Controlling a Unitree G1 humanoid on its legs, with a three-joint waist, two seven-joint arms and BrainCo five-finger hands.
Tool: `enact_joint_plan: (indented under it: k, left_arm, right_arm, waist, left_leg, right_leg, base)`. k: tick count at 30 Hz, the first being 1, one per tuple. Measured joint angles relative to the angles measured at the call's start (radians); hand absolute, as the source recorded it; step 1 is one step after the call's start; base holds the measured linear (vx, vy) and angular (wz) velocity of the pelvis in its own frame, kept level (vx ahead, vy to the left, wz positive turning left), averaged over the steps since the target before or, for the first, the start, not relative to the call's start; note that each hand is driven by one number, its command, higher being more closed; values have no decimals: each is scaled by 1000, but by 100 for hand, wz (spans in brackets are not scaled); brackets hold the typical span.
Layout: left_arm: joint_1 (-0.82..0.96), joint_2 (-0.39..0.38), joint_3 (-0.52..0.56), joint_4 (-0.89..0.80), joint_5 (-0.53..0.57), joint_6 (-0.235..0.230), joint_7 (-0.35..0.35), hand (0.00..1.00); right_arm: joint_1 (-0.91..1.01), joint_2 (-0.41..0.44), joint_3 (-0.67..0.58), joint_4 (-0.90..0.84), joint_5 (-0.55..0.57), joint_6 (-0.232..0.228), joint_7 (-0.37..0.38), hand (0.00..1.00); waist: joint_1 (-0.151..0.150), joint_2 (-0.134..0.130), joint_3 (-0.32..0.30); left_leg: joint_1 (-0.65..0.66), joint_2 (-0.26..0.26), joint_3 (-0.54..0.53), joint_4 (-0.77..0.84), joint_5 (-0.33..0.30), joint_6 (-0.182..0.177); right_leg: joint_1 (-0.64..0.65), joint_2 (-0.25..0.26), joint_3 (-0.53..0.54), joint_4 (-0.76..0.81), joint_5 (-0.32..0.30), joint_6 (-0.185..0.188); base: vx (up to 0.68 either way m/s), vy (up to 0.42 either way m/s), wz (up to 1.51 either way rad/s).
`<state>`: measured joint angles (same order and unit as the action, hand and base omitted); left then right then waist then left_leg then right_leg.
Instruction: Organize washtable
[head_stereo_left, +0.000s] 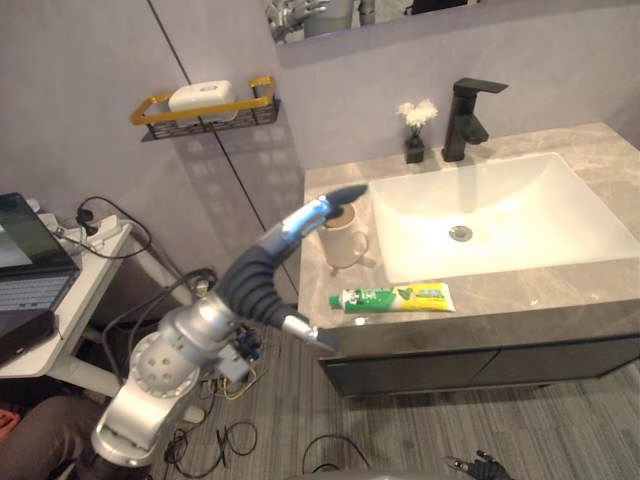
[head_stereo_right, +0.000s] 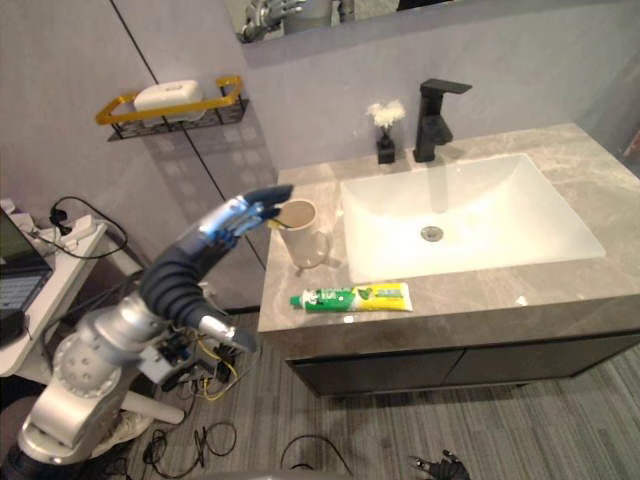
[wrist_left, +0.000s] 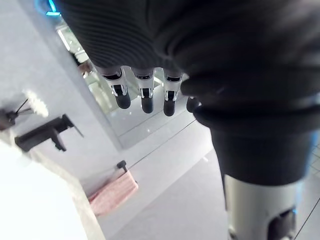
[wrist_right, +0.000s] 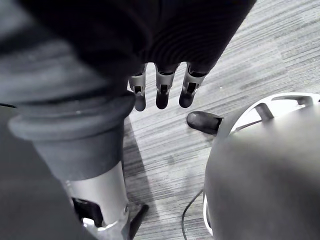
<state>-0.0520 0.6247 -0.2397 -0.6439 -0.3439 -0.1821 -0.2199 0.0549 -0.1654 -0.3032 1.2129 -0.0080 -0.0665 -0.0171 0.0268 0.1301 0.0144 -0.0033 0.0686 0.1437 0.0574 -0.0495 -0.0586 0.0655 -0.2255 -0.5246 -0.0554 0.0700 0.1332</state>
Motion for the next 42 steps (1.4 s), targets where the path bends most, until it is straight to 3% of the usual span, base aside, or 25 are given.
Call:
enact_joint_plan:
  k: [4,6,13,18,30,36,42]
  left_arm:
    - [-127,-8,-173,132,-10,33,0,0]
    - [-168,-51,-210,168,-6,44,2,0]
    - [-337,-306,-337,349,194,48,44,0]
    - [-436,-428,-354,479,326,52,94,0]
    - [-502,-448,-385,591,398,86,99,0]
    - [-514,-447,-345,617,445,99,101,0]
    - [-514,-445,-292,644,583,100,164,0]
  right_arm:
    - [-27,-4,37,-1,2,2,1,0]
    - [-30,-6,49,-1,2,2,1,0]
    - [-48,-10,78,-2,4,1,0,0]
    - [-48,-14,77,-13,6,0,-1,0]
    - [-46,-21,72,-23,8,2,-2,0]
    - [-44,-32,68,-41,8,2,-3,0]
    - [-25,-32,68,-59,8,0,-4,0]
  waist:
    - [-20,6,5]
    - [-37,10,8]
    - [-58,19,12]
    - [-78,30,18]
    - [-123,36,32]
    - [-124,49,60]
    - [-125,50,63]
  left_leg:
    - [-2,0,2,4,0,0]
    - [-6,0,1,10,0,0]
    - [-19,2,12,14,0,0]
    - [-19,3,31,14,0,0]
    - [-20,10,63,11,-1,-1]
    - [-26,10,76,13,-2,-2]
    - [-33,10,76,13,-2,-2]
  right_leg:
    - [1,0,5,0,3,-3]
    - [0,0,4,0,5,-5]
    - [-19,-1,18,1,13,-10]
    - [-34,-1,39,1,18,-10]
    - [-59,-2,76,-1,26,-8]
    - [-71,-1,90,-7,38,-10]
    - [-77,-1,90,-9,39,-9]
  base:
    - [-35,5,-2]
    - [0,0,0]
    - [-16,6,-4]
    - [-26,8,-13]
    - [-24,2,-8]
    - [-17,1,-7]
    - [0,0,0]
